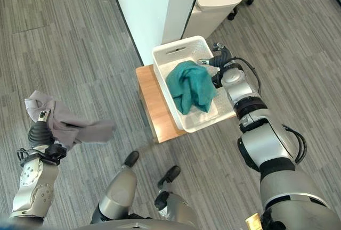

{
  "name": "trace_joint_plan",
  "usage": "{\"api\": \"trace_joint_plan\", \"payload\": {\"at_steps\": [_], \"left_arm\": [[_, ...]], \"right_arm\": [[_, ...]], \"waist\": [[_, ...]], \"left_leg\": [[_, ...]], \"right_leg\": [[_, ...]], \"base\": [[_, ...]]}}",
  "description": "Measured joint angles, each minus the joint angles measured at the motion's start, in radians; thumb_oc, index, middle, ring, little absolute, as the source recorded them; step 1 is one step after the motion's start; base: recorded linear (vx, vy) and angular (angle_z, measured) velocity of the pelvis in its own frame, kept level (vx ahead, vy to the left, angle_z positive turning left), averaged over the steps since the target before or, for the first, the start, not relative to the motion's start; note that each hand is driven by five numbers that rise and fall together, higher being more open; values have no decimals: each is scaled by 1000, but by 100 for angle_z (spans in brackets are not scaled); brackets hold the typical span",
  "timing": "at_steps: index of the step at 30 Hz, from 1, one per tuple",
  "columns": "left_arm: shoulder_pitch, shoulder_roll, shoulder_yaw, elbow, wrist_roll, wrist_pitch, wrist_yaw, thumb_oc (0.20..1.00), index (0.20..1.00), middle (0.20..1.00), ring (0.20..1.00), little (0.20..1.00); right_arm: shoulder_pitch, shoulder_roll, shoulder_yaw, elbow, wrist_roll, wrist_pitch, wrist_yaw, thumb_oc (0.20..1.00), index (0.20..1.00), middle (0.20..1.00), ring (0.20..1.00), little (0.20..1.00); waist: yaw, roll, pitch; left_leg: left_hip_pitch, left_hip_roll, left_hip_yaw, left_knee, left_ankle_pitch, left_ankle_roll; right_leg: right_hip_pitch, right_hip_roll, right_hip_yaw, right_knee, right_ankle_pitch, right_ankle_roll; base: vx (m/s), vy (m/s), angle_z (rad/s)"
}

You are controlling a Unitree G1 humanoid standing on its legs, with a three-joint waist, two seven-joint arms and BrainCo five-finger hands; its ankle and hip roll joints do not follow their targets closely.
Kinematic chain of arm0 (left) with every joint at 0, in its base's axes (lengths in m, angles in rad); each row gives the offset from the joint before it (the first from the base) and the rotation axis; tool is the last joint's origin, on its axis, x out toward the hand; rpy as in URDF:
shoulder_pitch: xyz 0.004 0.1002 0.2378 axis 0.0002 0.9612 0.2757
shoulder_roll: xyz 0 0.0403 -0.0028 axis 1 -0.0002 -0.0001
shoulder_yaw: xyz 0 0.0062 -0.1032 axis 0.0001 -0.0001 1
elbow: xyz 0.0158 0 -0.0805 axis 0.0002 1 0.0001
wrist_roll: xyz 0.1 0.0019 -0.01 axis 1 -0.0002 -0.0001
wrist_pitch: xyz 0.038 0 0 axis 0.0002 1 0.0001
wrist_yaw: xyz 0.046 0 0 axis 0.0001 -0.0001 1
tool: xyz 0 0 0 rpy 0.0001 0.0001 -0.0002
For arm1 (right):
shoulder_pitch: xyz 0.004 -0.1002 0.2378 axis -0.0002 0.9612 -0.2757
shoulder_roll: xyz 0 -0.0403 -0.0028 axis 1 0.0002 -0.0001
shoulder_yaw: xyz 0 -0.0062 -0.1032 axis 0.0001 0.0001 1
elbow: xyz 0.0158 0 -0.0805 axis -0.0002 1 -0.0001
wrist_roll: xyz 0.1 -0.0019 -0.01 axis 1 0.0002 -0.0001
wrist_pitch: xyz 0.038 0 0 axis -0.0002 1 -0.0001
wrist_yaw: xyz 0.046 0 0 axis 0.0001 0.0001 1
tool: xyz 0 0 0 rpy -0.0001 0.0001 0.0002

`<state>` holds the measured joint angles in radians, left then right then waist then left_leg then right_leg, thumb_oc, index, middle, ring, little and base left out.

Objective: Pick up bed clothes into laundry basket.

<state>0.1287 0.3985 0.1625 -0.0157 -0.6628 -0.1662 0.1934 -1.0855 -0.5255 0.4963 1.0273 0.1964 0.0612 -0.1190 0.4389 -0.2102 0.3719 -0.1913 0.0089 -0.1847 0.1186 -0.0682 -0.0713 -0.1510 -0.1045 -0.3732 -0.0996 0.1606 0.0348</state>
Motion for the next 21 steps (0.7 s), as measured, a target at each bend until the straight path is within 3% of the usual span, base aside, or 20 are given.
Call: {"api": "trace_joint_plan", "payload": {"at_steps": [4,5,9,13,14,16,21], "left_arm": [[-28,15,1,-1,1,-2,9,200,200,200,200,200],[-35,23,3,-8,2,-2,14,200,200,200,200,200],[-60,55,1,-13,10,-1,19,200,200,200,200,200],[-72,169,13,-59,15,-2,2,200,200,200,200,200],[-94,184,13,-60,17,-1,-6,200,200,200,200,200],[-141,241,4,-69,42,8,-23,200,200,200,200,200],[-227,247,13,-145,58,5,-46,200,200,200,200,200]], "right_arm": [[25,-17,-4,-134,1,4,13,1000,1000,1000,1000,1000],[133,-51,-70,-357,1,-16,20,1000,1000,1000,1000,1000],[299,-97,-134,-591,2,-31,39,1000,1000,1000,1000,1000],[684,-33,-390,-883,59,-76,39,1000,1000,1000,1000,1000],[717,-29,-397,-885,70,-77,40,1000,1000,1000,1000,1000],[813,57,-500,-947,84,-90,42,1000,1000,1000,1000,1000],[906,72,-561,-956,97,-96,39,1000,1000,1000,1000,1000]], "waist": [[-33,-12,5],[-28,-18,8],[-60,-21,8],[-111,-15,7],[-142,-5,4],[-192,13,-5],[-302,93,-80]], "left_leg": [[2,1,9,6,-1,-1],[2,1,10,7,0,-1],[11,-3,13,9,-1,-1],[70,-7,41,-7,0,3],[79,-11,46,-7,-1,4],[99,-8,61,-13,1,14],[135,-19,102,-35,1,28]], "right_leg": [[0,6,10,0,6,0],[0,0,14,0,7,-1],[8,4,20,0,11,0],[44,-7,53,0,13,4],[50,-8,56,0,14,6],[66,-18,62,0,5,17],[69,-30,113,0,15,25]], "base": [[-23,32,-6],[-8,27,-6],[9,43,-2],[31,70,-17],[83,74,-22],[46,53,-12],[40,37,-31]]}}
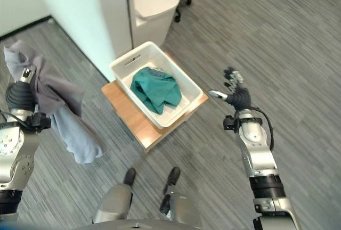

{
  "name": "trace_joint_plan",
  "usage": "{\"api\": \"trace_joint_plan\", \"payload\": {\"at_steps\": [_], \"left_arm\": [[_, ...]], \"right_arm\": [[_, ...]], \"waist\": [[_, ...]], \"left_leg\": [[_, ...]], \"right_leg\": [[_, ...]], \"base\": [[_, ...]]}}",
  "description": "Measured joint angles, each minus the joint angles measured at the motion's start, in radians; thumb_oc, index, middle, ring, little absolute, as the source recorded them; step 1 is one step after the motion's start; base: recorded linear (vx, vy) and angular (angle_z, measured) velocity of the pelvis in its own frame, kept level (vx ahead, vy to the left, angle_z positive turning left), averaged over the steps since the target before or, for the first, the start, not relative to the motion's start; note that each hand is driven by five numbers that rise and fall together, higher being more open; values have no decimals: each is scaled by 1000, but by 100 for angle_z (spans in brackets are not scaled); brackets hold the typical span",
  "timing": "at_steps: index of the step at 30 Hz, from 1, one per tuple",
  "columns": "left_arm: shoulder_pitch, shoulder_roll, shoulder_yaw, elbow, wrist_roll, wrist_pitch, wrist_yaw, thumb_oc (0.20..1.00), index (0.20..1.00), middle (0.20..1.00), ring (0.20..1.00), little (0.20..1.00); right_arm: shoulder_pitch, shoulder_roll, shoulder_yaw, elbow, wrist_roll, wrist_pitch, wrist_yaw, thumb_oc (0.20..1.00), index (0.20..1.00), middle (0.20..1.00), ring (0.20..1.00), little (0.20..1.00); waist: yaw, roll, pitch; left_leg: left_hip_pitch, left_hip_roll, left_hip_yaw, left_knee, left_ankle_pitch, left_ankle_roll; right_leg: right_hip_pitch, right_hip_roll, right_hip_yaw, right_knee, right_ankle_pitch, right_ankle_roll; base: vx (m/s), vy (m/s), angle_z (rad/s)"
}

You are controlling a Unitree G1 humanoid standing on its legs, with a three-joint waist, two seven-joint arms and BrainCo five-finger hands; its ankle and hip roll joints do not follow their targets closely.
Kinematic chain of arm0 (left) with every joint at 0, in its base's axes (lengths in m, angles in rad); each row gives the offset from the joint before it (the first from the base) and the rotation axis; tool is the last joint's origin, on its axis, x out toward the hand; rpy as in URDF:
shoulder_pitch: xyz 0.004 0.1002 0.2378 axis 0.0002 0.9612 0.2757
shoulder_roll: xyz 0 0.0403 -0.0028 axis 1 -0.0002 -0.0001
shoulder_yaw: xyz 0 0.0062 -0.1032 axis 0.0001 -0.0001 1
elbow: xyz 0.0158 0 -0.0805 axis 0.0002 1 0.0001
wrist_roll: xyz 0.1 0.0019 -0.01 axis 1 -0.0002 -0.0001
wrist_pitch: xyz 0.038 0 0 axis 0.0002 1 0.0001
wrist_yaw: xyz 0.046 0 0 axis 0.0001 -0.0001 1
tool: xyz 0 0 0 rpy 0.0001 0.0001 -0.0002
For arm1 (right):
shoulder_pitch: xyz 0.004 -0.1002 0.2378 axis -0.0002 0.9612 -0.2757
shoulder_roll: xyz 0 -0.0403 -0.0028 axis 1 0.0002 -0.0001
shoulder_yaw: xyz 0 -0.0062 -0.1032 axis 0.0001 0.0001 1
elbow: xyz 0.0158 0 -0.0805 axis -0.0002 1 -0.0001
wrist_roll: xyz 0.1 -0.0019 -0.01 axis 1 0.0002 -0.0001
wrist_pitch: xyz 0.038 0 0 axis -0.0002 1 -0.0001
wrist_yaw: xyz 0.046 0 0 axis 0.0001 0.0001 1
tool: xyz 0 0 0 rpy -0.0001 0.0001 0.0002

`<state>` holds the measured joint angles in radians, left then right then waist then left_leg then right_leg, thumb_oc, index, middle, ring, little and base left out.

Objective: Pick up bed clothes into laundry basket.

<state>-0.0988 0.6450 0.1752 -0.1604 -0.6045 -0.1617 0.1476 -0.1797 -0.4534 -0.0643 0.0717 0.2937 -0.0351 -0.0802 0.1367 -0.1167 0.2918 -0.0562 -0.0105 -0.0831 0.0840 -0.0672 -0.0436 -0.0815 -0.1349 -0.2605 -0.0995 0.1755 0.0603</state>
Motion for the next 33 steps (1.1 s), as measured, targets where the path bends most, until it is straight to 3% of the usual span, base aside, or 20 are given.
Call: {"api": "trace_joint_plan", "payload": {"at_steps": [1,2,4,9,11,13,14,18,19,20,22,28,33], "left_arm": [[-15,2,-4,-24,13,-6,-3,200,200,200,200,200],[-52,64,-12,-51,37,-3,-11,200,200,200,200,200],[-71,118,-6,-55,39,-9,-23,200,200,200,200,200],[-139,366,-11,-58,41,-9,-37,200,200,200,200,200],[-248,474,-37,-21,54,-16,-36,200,200,200,200,200],[-324,528,-60,47,70,-41,-32,200,200,200,200,200],[-402,565,-116,117,76,-49,-24,200,200,200,200,200],[-793,686,-533,382,74,-59,-14,200,200,200,200,200],[-1027,678,-791,515,65,-60,-20,200,200,200,200,200],[-1160,674,-921,584,62,-52,-31,200,200,200,200,200],[-1294,611,-1006,712,54,-51,-45,200,200,200,200,200],[-1342,561,-991,843,16,-30,-80,200,200,200,200,200],[-1342,543,-991,923,-20,-1,-88,200,200,200,200,200]], "right_arm": [[20,-7,-15,0,0,0,-4,1000,1000,1000,1000,1000],[39,-1,-49,1,-9,-1,0,1000,1000,1000,1000,1000],[60,-11,-56,4,-10,-1,-7,1000,1000,1000,1000,1000],[168,0,-89,28,-18,-2,-5,1000,1000,1000,1000,1000],[213,17,-88,69,-19,-2,-6,1000,1000,1000,1000,1000],[229,30,-77,86,-19,0,-4,1000,1000,1000,1000,1000],[244,35,-76,94,-18,0,-4,1000,1000,1000,1000,1000],[252,39,-16,103,1,-14,-2,1000,1000,1000,1000,1000],[258,43,13,114,3,-23,-2,1000,1000,1000,1000,1000],[251,45,42,121,12,-23,1,1000,1000,1000,1000,1000],[247,57,74,123,26,-24,3,1000,1000,1000,1000,1000],[261,78,72,123,46,-28,9,1000,1000,1000,1000,1000],[268,79,72,124,62,-30,16,1000,1000,1000,1000,1000]], "waist": [[-1,17,-22],[-44,42,-51],[-57,65,-85],[-98,83,-132],[-110,87,-141],[-127,100,-153],[-140,120,-173],[-166,147,-214],[-167,151,-229],[-173,155,-234],[-192,163,-238],[-238,171,-244],[-249,167,-241]], "left_leg": [[10,4,17,-15,2,3],[45,12,22,-33,4,2],[72,19,35,-57,6,2],[115,31,52,-107,21,-2],[131,33,64,-122,28,-2],[140,33,71,-133,30,-3],[144,33,72,-139,30,-4],[147,35,73,-143,32,-4],[143,34,78,-144,33,-5],[140,34,79,-145,36,-7],[141,34,94,-151,38,-9],[132,36,130,-170,40,-8],[128,36,159,-176,41,-8]], "right_leg": [[3,7,15,0,5,-6],[19,14,25,0,7,-9],[24,23,41,0,6,-8],[38,32,54,0,-2,-6],[42,33,59,-1,-3,-6],[45,33,65,-4,-12,-2],[46,33,67,-5,-13,-1],[44,35,66,-5,-14,-1],[38,35,67,-5,-13,-2],[33,36,68,-5,-12,-2],[27,36,75,-5,-11,-2],[-13,48,114,-2,-1,-8],[-34,54,145,-1,3,-8]], "base": [[53,27,-23],[61,30,-30],[29,-3,-26],[13,-8,-10],[21,-18,-12],[26,-14,-11],[39,-16,1],[12,-6,-2],[2,-10,-7],[6,-9,-10],[19,5,-12],[20,6,-22],[30,8,-19]]}}
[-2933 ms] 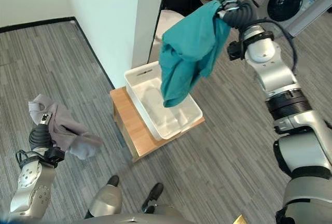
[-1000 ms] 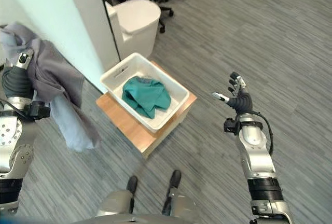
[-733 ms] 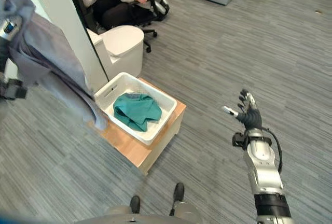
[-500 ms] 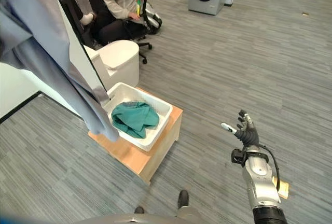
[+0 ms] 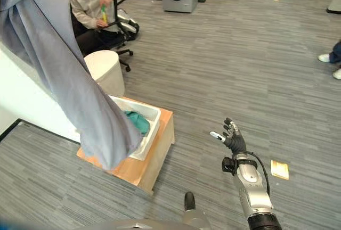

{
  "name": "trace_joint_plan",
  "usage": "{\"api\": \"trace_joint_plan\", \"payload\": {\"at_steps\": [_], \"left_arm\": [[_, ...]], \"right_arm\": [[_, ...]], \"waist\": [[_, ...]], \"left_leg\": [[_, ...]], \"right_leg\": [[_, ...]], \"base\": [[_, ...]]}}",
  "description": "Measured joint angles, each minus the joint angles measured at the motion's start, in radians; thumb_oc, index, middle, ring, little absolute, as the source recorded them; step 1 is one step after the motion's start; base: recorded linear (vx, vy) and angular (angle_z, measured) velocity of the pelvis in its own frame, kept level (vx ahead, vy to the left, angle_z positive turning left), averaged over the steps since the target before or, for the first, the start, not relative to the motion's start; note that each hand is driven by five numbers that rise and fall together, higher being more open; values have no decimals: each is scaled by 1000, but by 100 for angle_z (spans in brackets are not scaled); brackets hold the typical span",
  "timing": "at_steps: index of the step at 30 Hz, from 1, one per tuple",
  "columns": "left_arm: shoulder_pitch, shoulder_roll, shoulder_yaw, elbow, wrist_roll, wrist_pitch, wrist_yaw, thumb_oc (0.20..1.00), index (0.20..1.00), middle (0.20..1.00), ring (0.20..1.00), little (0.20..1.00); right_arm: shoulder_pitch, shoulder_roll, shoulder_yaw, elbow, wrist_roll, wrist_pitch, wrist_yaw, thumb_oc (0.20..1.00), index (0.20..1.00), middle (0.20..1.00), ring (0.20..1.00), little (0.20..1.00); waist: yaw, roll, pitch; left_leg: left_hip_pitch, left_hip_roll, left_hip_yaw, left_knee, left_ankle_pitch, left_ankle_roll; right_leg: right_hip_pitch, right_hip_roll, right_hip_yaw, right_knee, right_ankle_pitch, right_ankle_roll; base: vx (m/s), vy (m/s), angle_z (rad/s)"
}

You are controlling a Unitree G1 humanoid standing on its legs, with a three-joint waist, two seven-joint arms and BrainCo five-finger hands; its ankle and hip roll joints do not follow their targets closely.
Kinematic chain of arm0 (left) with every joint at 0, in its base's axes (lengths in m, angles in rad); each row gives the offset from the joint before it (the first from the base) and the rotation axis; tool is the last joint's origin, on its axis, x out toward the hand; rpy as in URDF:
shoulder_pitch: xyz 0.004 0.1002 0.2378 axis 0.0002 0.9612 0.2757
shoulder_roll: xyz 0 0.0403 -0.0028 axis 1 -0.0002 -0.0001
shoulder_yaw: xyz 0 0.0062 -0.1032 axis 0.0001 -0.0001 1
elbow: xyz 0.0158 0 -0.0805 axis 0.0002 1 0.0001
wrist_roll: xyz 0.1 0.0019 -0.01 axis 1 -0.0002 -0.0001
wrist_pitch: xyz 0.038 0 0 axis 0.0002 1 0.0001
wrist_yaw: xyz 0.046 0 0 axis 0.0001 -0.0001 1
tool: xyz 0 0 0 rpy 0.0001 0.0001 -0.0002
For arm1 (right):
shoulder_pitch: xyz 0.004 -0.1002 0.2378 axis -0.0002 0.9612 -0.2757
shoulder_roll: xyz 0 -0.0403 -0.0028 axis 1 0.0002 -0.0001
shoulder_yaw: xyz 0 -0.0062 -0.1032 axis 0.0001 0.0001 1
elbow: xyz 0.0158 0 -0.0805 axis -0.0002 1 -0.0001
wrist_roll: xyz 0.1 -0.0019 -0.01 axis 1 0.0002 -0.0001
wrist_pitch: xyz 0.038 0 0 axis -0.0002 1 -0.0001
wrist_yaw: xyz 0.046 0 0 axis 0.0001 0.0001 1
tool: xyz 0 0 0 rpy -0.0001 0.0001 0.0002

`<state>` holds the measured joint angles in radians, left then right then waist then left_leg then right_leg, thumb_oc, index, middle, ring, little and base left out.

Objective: Pick up bed clothes into laundry basket.

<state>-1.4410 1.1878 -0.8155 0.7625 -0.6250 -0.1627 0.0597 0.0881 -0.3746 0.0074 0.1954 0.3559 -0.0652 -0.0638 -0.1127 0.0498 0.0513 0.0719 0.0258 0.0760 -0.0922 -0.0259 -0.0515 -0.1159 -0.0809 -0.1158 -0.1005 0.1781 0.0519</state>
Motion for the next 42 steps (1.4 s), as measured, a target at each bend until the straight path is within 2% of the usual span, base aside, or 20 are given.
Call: {"api": "trace_joint_plan", "payload": {"at_steps": [7,13,15,22,27,32,42], "left_arm": [[0,-1,0,13,0,1,0,200,200,200,200,200],[8,-3,2,16,0,1,-2,200,200,200,200,200],[76,-7,58,-11,0,0,-7,200,200,200,200,200],[208,-16,61,-20,12,15,-30,200,200,200,200,200],[276,-51,91,-32,53,21,-46,200,200,200,200,200],[345,-129,160,-18,102,32,-55,200,200,200,200,200],[420,-224,167,101,285,56,-68,200,200,200,200,200]], "right_arm": [[2,0,0,5,16,-1,2,1000,1000,1000,1000,1000],[2,1,1,9,16,-3,3,1000,1000,1000,1000,1000],[1,1,2,9,16,-4,5,1000,1000,1000,1000,1000],[-5,1,8,10,15,-5,5,1000,1000,1000,1000,1000],[-9,1,37,10,15,-6,7,1000,1000,1000,1000,1000],[-5,1,41,6,6,-6,8,1000,1000,1000,1000,1000],[24,1,40,2,-3,-7,8,1000,1000,1000,1000,1000]], "waist": [[-4,-22,14],[8,-38,25],[8,-43,35],[9,-72,81],[10,-74,115],[6,-83,141],[-28,-115,178]], "left_leg": [[-8,2,-1,0,-1,-1],[-28,1,-6,0,0,0],[-31,0,-7,0,0,0],[-45,1,-6,0,3,0],[-51,2,-5,0,3,0],[-55,1,-2,0,3,0],[-87,1,34,0,5,-1]], "right_leg": [[-5,1,-3,0,2,-4],[-22,-1,-13,1,5,-5],[-23,1,-14,1,6,-5],[-39,-1,-11,0,7,-6],[-45,7,-10,1,13,-10],[-53,8,-3,1,15,-9],[-104,17,33,1,31,-10]], "base": [[22,3,1],[6,6,4],[0,0,0],[-8,-4,-1],[-29,3,-1],[-36,-7,-4],[-18,4,-11]]}}
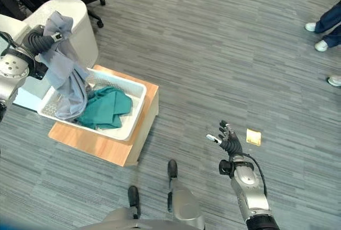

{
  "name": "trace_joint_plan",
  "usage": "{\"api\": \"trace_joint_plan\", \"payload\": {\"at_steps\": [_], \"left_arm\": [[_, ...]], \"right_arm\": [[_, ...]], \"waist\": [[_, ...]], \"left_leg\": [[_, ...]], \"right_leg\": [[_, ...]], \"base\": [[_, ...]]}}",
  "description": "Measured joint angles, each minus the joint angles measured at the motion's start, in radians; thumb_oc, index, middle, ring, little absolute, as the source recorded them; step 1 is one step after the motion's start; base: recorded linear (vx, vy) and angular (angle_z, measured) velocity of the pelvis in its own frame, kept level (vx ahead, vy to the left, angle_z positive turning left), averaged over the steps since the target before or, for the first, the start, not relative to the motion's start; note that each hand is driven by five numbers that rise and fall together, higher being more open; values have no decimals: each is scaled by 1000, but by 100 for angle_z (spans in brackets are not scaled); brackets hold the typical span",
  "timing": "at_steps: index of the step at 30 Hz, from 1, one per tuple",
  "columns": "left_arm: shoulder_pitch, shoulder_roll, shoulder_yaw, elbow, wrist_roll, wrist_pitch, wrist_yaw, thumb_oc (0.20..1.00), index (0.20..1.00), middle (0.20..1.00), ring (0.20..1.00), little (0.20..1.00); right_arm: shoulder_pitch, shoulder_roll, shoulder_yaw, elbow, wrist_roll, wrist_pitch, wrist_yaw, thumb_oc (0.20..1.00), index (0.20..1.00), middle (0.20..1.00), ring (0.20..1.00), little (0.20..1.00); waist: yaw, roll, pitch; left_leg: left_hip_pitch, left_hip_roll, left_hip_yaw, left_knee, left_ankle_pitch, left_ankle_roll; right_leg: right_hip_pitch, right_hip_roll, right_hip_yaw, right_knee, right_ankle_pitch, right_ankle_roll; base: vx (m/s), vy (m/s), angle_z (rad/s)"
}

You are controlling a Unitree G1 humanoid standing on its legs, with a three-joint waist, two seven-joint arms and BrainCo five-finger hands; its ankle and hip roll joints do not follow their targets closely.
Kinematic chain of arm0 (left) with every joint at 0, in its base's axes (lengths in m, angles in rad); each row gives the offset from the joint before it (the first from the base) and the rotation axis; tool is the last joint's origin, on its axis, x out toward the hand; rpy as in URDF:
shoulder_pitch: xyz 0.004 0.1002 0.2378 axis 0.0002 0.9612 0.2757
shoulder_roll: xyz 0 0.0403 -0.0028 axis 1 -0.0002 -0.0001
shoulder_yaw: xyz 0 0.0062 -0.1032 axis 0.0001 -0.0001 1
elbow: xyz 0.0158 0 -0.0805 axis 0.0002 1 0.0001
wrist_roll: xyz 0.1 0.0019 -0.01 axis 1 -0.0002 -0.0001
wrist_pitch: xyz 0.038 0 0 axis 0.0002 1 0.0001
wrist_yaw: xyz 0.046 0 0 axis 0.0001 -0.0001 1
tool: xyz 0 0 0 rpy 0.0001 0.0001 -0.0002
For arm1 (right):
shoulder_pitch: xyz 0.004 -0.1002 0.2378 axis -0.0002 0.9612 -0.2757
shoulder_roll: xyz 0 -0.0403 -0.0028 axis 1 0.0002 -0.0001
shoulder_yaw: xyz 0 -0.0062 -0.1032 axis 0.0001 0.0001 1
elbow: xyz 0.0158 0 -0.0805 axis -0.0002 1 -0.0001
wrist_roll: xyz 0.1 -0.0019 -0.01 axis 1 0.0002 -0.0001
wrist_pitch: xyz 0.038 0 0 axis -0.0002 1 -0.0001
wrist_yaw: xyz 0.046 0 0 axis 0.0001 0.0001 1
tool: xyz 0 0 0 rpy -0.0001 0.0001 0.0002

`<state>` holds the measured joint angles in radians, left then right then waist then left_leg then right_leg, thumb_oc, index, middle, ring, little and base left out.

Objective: Pick up bed clothes into laundry basket.

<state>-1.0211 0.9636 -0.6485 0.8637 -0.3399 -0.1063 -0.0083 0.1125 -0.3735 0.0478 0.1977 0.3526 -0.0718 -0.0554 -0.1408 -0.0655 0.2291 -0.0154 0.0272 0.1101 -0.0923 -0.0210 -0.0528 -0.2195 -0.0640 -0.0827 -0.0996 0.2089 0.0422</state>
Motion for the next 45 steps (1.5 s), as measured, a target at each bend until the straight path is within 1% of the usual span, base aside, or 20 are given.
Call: {"api": "trace_joint_plan", "payload": {"at_steps": [7,11,12,14,15,16,23,26,29,30,32,36,38,39,40,41,42,43,44,45], "left_arm": [[10,-27,8,90,154,24,-10,200,200,200,200,200],[15,-53,7,167,238,42,-22,200,200,200,200,200],[15,-53,5,197,253,54,-38,200,200,200,200,200],[27,-51,2,164,285,55,-46,200,200,200,200,200],[48,-52,-6,113,294,52,-63,818,818,818,818,818],[52,-53,-38,83,326,49,-80,1000,1000,1000,1000,1000],[37,-48,-67,46,372,40,-83,1000,1000,1000,1000,1000],[19,-2,-105,-26,403,18,-83,1000,1000,1000,1000,1000],[-54,65,-208,-80,448,18,-83,1000,1000,1000,1000,1000],[-64,71,-207,-82,462,11,-82,1000,1000,1000,1000,1000],[-85,127,-231,-153,504,-3,-83,1000,1000,1000,1000,1000],[-64,176,-209,-254,516,-14,-81,1000,1000,1000,1000,1000],[88,236,-17,-444,487,-18,-69,1000,1000,1000,1000,1000],[222,256,130,-548,441,-23,-53,1000,1000,1000,1000,1000],[497,233,439,-694,350,-36,-44,1000,1000,1000,1000,1000],[695,152,645,-767,273,-74,-30,1000,1000,1000,1000,1000],[838,116,712,-767,160,-68,-2,1000,1000,1000,1000,1000],[1043,-21,912,-837,72,-69,3,1000,1000,1000,1000,1000],[1146,-219,1053,-889,8,-92,5,1000,1000,1000,1000,1000],[1170,-465,1124,-889,-75,-118,38,1000,1000,1000,1000,1000]], "right_arm": [[8,0,0,-32,0,-2,-1,1000,1000,1000,1000,1000],[13,-1,1,-38,0,-3,-1,1000,1000,1000,1000,1000],[15,-1,2,-38,0,-3,-1,1000,1000,1000,1000,1000],[27,-1,3,-64,0,-3,-1,1000,1000,1000,1000,1000],[21,-1,6,-69,0,-3,1,1000,1000,1000,1000,1000],[19,-1,7,-69,0,-3,1,1000,1000,1000,1000,1000],[19,-1,9,-68,0,-4,2,1000,1000,1000,1000,1000],[14,-1,11,-67,0,-5,13,1000,1000,1000,1000,1000],[9,-2,13,-65,-1,-5,18,1000,1000,1000,1000,1000],[8,-2,13,-65,-1,-5,20,1000,1000,1000,1000,1000],[6,-3,14,-69,-1,-5,22,1000,1000,1000,1000,1000],[-4,-6,12,-69,-2,-5,25,1000,1000,1000,1000,1000],[-11,-12,1,-74,-2,-5,32,1000,1000,1000,1000,1000],[-13,-12,-7,-80,-2,-5,37,1000,1000,1000,1000,1000],[-9,-11,-20,-106,-3,-3,42,1000,1000,1000,1000,1000],[6,-12,-48,-108,-4,-7,44,1000,1000,1000,1000,1000],[42,-5,-79,-111,-5,2,40,1000,1000,1000,1000,1000],[38,7,-85,-159,-15,6,41,1000,1000,1000,1000,1000],[38,17,-96,-185,-26,0,50,1000,1000,1000,1000,1000],[62,21,-125,-193,-28,-8,50,1000,1000,1000,1000,1000]], "waist": [[-23,-29,23],[-23,-31,33],[-21,-31,49],[-16,-31,69],[-16,-31,76],[-16,-31,78],[-16,-31,83],[-14,-29,85],[-9,-26,86],[-7,-25,87],[5,-20,89],[32,-15,88],[48,-12,86],[55,-10,86],[56,-2,85],[62,14,82],[115,32,71],[115,35,66],[108,42,60],[123,66,45]], "left_leg": [[1,2,18,0,0,-1],[-14,2,19,0,0,0],[-16,1,20,0,0,0],[-15,0,20,0,0,0],[-15,1,20,0,0,0],[-15,0,20,0,0,-1],[-14,3,20,0,0,-1],[-11,4,21,0,0,-1],[-7,5,20,0,2,-4],[-4,5,19,0,2,-4],[8,6,18,0,2,-4],[17,6,11,0,5,-5],[22,7,8,0,5,-5],[25,7,3,0,5,-5],[37,9,2,-1,-1,-11],[49,12,-4,0,-2,-13],[55,14,-14,0,-4,-16],[63,18,-10,-1,-9,-17],[71,19,-6,0,-14,-15],[76,19,-12,0,-16,-13]], "right_leg": [[-7,5,13,0,4,-1],[-22,5,15,0,5,-1],[-25,7,18,0,9,-4],[-24,8,19,0,11,-6],[-24,7,19,0,11,-6],[-23,6,18,0,11,-6],[-22,6,17,0,11,-6],[-20,2,17,0,11,-5],[-15,5,14,0,11,-6],[-12,2,13,0,11,-6],[1,1,9,0,11,-6],[15,-2,-2,0,11,-6],[24,-4,-8,0,6,-7],[29,-4,-9,0,4,-8],[36,-2,-11,0,-4,-7],[51,1,-17,0,-3,-12],[67,4,-36,0,-15,-11],[68,6,-31,0,-22,-4],[73,8,-22,0,-23,-2],[88,4,-27,0,-22,-5]], "base": [[-9,1,-6],[-13,-3,-2],[-27,0,-3],[-13,5,-2],[0,0,0],[0,0,0],[0,0,0],[0,0,0],[0,0,0],[0,0,0],[8,-7,2],[14,-7,8],[28,3,5],[38,4,-1],[0,0,0],[49,38,21],[46,44,16],[62,50,-1],[49,15,-12],[20,5,23]]}}
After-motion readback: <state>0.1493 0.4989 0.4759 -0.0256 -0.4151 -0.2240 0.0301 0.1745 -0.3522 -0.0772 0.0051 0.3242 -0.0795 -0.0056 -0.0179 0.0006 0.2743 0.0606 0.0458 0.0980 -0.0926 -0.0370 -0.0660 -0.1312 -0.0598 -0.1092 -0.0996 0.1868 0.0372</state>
